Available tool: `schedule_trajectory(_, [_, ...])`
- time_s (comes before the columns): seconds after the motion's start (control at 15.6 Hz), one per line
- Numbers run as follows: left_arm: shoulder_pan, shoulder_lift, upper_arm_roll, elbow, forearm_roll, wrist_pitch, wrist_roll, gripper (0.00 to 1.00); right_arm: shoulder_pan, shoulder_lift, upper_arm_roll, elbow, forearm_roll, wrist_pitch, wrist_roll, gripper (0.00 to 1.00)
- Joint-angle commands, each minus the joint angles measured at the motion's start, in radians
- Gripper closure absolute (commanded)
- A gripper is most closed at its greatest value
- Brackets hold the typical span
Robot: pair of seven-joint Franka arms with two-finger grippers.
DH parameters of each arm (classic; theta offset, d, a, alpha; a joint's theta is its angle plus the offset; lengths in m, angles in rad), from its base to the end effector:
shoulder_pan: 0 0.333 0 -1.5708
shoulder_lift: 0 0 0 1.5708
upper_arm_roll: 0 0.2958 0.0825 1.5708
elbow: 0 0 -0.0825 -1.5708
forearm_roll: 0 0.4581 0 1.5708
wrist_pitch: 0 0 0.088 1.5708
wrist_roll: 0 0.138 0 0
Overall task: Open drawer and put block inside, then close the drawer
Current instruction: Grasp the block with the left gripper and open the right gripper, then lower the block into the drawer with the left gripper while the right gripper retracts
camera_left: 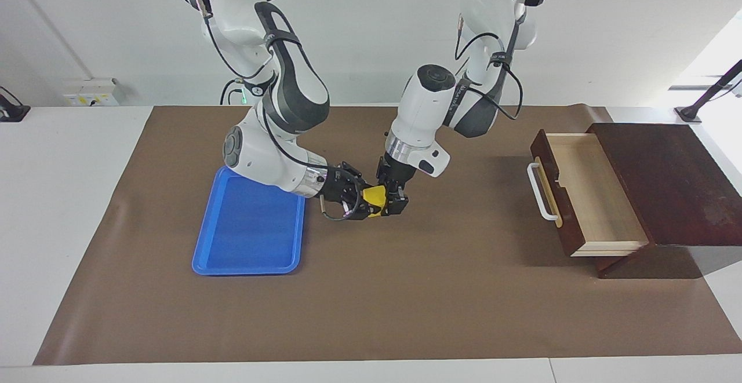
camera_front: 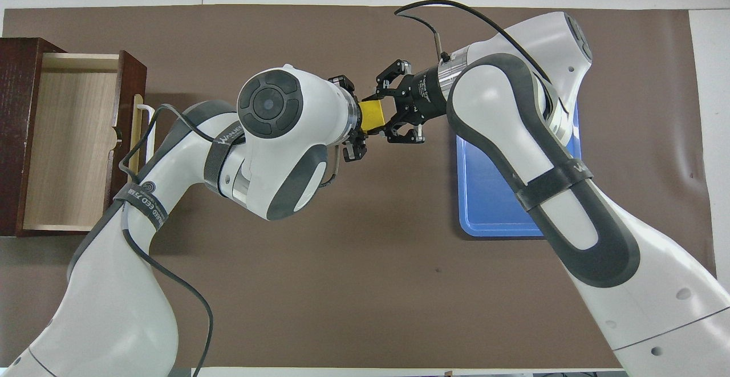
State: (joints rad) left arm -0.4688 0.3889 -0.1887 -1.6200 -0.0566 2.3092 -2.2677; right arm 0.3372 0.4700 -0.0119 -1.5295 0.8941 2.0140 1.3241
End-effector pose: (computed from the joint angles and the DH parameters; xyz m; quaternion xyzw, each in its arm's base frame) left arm 0.6099 -0.4587 0.3550 0.6634 0.7303 -0.0409 0.1577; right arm 0.6999 0.3087 0.3365 -0.7055 0.5921 0.2814 0.2693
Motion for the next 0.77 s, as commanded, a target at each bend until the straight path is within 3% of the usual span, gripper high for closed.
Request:
schedule_trajectory(0.0, [0.001, -0.016, 0.009, -0.02, -0.011, 0.001, 0.007, 1.0, 0.003, -0.008, 0.001, 0.008, -0.015, -0.004, 0.047, 0.52])
schedule_trajectory(0.06, [0.002, -0.018, 0.009, -0.018, -0.011, -0.002, 0.008, 1.0, 0.005, -0.008, 0.001, 0.008, -0.023, -0.001, 0.061, 0.01])
schedule_trajectory(0.45, [0.056, -0.051, 0.009, -0.017, -0.009, -0.095, 0.101, 1.0, -0.01, -0.008, 0.001, 0.019, -0.026, -0.008, 0.066, 0.0])
schedule_trajectory(0.71, [0.182, -0.096, 0.006, 0.04, -0.022, -0.302, 0.282, 1.0, -0.058, -0.025, -0.011, 0.032, -0.043, -0.052, 0.058, 0.0])
